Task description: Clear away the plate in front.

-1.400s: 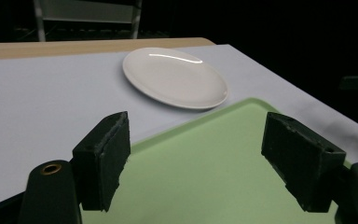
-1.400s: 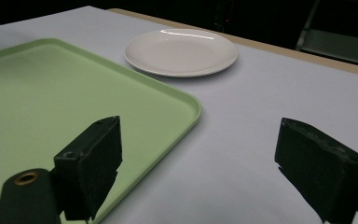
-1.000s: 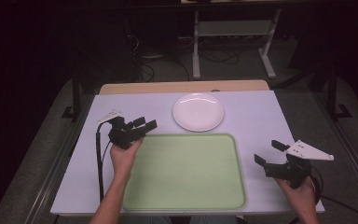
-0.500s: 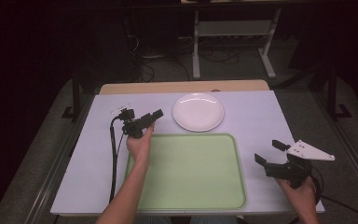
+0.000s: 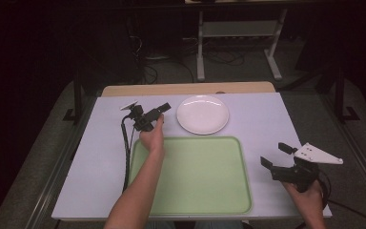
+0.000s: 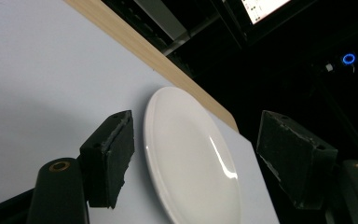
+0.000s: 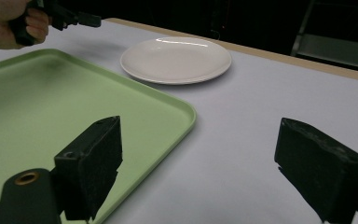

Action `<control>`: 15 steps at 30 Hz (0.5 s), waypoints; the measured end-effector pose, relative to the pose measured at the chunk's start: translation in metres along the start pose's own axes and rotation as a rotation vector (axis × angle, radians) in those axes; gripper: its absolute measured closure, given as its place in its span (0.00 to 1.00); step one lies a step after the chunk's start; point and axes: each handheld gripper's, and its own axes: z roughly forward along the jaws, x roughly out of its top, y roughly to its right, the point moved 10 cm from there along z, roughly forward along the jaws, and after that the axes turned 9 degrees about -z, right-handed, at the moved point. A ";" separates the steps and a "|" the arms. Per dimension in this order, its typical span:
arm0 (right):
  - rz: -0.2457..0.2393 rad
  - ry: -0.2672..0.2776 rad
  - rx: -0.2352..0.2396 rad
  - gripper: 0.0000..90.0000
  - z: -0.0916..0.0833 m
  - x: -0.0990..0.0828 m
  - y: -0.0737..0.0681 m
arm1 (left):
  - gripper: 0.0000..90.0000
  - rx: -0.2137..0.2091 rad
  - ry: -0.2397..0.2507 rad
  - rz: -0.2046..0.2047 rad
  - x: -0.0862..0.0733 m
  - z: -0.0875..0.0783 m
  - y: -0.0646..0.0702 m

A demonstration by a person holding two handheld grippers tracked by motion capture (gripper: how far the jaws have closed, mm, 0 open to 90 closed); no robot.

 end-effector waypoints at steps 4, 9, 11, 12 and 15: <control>-0.001 0.000 0.002 0.15 0.001 0.000 0.000 | 0.31 -0.002 0.016 -0.020 0.003 0.008 0.006; 0.002 0.005 0.003 0.16 0.000 0.000 0.000 | 0.31 0.005 0.015 -0.036 0.002 0.020 0.010; 0.005 0.007 0.005 0.15 0.000 0.001 0.000 | 0.33 0.011 0.018 -0.046 0.001 0.023 0.008; 0.005 0.007 0.006 0.16 -0.001 0.001 0.000 | 0.33 0.008 0.017 -0.055 0.000 0.025 0.007; 0.003 0.006 0.008 0.16 0.000 0.001 -0.001 | 0.32 0.020 0.013 -0.067 -0.001 0.027 0.003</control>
